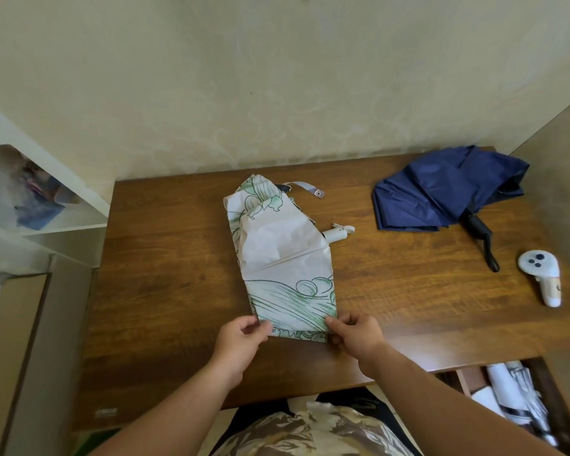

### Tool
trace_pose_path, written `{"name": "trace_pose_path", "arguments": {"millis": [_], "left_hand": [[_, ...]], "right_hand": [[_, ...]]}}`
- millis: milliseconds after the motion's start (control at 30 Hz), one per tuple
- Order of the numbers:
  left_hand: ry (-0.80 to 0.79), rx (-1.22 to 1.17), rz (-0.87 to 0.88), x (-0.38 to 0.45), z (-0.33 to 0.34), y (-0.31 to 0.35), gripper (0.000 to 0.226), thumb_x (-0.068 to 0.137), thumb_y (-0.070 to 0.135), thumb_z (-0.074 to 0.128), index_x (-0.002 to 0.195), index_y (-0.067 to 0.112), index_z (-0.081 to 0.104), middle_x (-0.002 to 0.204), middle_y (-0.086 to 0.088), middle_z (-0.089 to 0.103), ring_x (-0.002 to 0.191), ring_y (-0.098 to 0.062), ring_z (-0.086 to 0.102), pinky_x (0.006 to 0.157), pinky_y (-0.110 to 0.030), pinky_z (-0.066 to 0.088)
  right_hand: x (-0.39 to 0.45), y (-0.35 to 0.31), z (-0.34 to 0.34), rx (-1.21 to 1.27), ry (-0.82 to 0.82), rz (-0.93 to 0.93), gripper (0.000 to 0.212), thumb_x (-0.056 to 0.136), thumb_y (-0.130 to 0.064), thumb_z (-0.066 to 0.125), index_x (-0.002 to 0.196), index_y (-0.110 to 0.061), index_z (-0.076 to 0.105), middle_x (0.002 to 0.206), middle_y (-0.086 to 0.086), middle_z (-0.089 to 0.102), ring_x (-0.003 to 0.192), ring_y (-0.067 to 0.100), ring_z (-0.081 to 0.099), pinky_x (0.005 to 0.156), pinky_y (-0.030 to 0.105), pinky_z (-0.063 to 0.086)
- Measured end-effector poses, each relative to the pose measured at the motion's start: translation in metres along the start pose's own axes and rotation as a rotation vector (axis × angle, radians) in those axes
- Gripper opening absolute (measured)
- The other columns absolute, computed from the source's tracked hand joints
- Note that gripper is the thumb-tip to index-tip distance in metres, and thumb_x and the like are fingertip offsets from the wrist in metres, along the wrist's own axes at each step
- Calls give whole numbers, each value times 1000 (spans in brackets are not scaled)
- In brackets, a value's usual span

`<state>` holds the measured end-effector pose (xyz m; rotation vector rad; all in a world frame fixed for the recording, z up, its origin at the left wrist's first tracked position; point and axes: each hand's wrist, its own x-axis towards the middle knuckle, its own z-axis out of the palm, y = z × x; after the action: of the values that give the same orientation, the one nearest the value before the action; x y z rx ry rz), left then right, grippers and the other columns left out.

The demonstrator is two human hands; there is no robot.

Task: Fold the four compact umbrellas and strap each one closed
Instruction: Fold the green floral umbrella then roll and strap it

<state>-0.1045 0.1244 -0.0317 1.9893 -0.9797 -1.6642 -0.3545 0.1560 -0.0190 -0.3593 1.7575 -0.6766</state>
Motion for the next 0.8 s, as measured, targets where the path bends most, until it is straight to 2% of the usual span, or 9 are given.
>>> {"name": "trace_pose_path", "arguments": {"millis": [200,333,433,500,533,600,667,733,800], "left_hand": [[107,-50,-110,0,3,5,17,91,29,84,102,24,72,91,-3,78,92,-20,73,80,-32,61],[189,54,-143,3,7,5,14,90,18,82,95,25,71,91,-4,76,88,-22,71,85,-41,64],[240,209,-74,-1,8,7,14,94,15,75,95,25,66,101,-1,70,90,-18,66,82,-38,61],[301,366,71,-5,7,11,19,95,11,71,102,26,61,111,4,62,99,-15,61,84,-33,57],[333,496,221,-6,6,14,24,94,10,71,109,27,62,117,6,58,108,-15,58,89,-31,55],[328,754,621,-2,6,23,36,91,9,72,122,26,66,126,4,55,119,-19,51,97,-33,50],[226,954,915,10,13,34,46,87,10,75,130,25,67,135,2,57,124,-23,50,103,-38,49],[135,1087,984,21,25,48,57,86,17,78,140,24,61,145,0,51,132,-25,48,111,-41,47],[33,1238,928,32,34,55,73,88,31,79,153,22,47,158,-2,38,145,-27,38,122,-46,38]], "right_hand": [[4,8,5,-97,12,-29,27,87,-20,84,88,-12,58,82,10,76,62,18,62,61,33,55],[6,7,8,-572,49,-196,23,90,-34,77,87,-23,57,84,-2,69,78,14,64,63,30,47],[5,9,5,-794,21,-282,24,95,-42,68,85,-27,53,81,-7,64,77,11,59,62,30,45],[4,10,2,-809,24,-329,27,96,-47,67,83,-27,53,80,-7,63,77,14,60,61,30,44],[5,10,2,-843,69,-455,25,95,-45,67,84,-27,53,84,-8,60,79,18,59,63,32,44],[6,5,3,-1049,149,-874,12,89,-27,71,91,-23,60,96,-4,55,88,26,55,68,36,45],[6,-11,15,-1229,115,-1201,29,78,-14,77,104,-19,66,111,3,55,100,30,56,70,38,48],[8,-33,27,-1285,101,-1239,41,80,-15,77,119,-17,67,129,8,55,121,32,53,81,43,53],[16,-52,33,-1344,33,-1090,50,88,-21,71,137,-17,58,148,10,46,141,33,40,101,50,51]]}}
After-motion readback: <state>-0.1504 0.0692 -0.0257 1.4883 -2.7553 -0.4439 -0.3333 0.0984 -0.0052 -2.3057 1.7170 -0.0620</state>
